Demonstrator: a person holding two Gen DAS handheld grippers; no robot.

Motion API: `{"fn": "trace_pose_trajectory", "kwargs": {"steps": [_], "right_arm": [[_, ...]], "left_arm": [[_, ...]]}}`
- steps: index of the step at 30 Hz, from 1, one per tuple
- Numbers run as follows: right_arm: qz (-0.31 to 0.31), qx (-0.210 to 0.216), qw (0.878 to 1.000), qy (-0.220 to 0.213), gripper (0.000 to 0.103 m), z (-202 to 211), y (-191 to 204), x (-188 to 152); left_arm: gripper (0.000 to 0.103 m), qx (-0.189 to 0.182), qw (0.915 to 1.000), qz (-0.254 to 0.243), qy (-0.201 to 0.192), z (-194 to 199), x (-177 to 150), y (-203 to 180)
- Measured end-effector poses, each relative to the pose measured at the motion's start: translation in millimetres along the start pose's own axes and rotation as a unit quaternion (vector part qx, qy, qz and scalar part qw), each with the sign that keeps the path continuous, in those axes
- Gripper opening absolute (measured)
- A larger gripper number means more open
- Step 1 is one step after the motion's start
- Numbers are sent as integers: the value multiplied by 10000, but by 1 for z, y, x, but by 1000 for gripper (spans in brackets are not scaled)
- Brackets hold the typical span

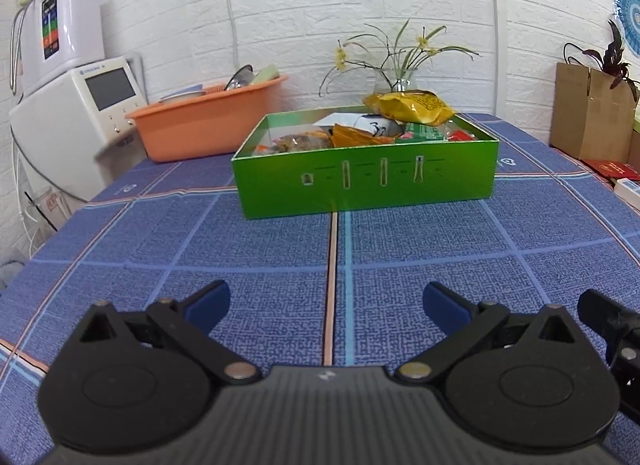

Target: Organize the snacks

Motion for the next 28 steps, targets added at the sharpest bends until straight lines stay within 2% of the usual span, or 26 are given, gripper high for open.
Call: {"fn": "trace_pose_trajectory", "kwargs": {"steps": [5, 8, 18, 23, 28], "right_arm": [[-49, 17, 9998, 172, 103, -5, 2, 4], [-184, 0, 9997, 176, 103, -10, 4, 12], [258, -307, 9989, -240, 103, -6, 13, 10], [325, -234, 9990, -196, 103, -10, 15, 7], [309, -209, 9992, -171, 103, -10, 16, 7]], "left_arm": [[103, -224, 9997, 65, 89, -1, 0, 0], [103, -162, 9998, 94, 41, 0, 0, 1], [103, -76, 9990, 419, 163, -7, -1, 13], [103, 23, 9986, 519, 104, -5, -2, 16], [103, 56, 9992, 374, 107, -5, -3, 12]]}}
Point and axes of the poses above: each gripper's, at about its wrist camera, not at the fingertips, and z roughly against the way its jaws point, y to its left, x to its top, the point moved 5 cm from there along -z, roughly the way its jaws point, and after that the axes turned 3 degrees about y, right-handed, at the moved point
